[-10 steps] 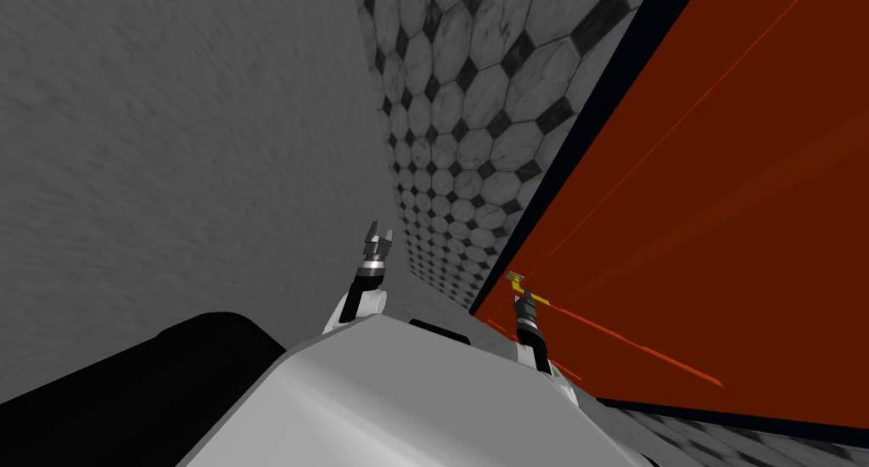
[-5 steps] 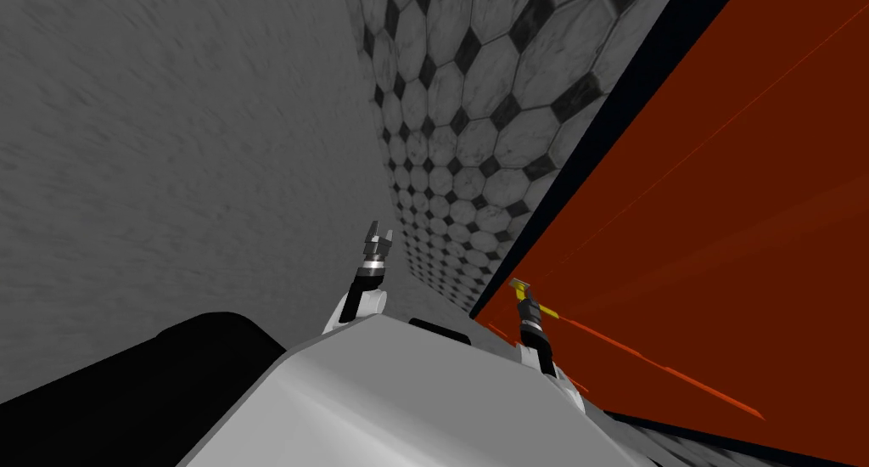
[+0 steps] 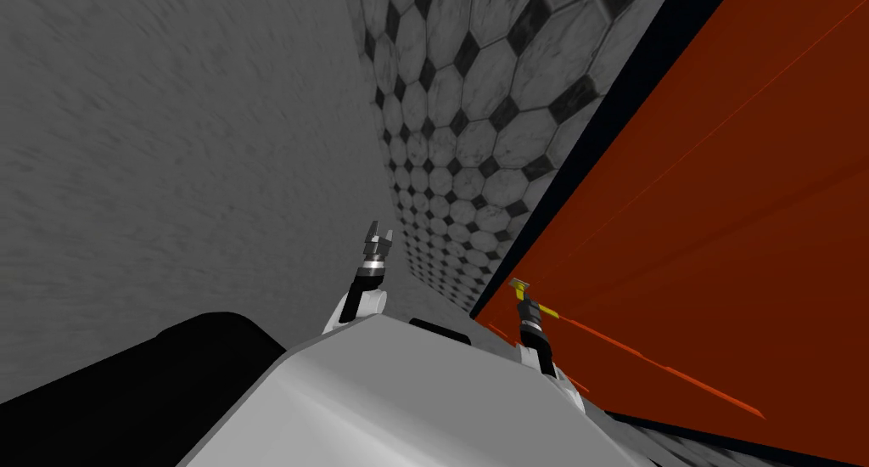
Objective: Pull the door open
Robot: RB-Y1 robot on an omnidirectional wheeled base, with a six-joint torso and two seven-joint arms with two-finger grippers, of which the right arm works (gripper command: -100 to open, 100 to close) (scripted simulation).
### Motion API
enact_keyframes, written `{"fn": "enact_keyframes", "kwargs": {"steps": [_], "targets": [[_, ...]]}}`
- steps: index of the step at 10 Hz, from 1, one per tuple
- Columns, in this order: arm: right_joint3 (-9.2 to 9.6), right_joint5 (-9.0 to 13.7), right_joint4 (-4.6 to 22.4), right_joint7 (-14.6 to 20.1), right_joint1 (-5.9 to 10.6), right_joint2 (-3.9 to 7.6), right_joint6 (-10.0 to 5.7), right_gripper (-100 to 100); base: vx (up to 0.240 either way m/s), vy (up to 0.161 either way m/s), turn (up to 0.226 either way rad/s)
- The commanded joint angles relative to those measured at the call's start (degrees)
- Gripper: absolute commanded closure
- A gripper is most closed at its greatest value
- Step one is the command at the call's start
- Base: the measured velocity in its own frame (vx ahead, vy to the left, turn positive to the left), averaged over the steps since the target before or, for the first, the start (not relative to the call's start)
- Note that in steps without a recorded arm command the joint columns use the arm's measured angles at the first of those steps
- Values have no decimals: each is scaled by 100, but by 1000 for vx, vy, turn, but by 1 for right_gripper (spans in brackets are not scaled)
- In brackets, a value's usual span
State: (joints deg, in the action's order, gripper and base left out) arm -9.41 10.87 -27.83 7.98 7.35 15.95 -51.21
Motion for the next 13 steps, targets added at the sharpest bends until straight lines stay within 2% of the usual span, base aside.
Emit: {"fn": "enact_keyframes", "kwargs": {"steps": [1, 9, 11, 12, 13], "targets": [[50, -33, -8, 58, -21, 27, -18, 100, -89, -24, 72], [455, -304, -75, 525, -195, 245, -167, 100, -194, -35, 94], [521, -348, -86, 602, -223, 281, -191, 100, -188, -31, 60], [512, -341, -92, 575, -207, 257, -173, 100, -79, -10, 21], [609, -401, -101, 680, -271, 303, -237, 100, -155, 4, 89]]}}
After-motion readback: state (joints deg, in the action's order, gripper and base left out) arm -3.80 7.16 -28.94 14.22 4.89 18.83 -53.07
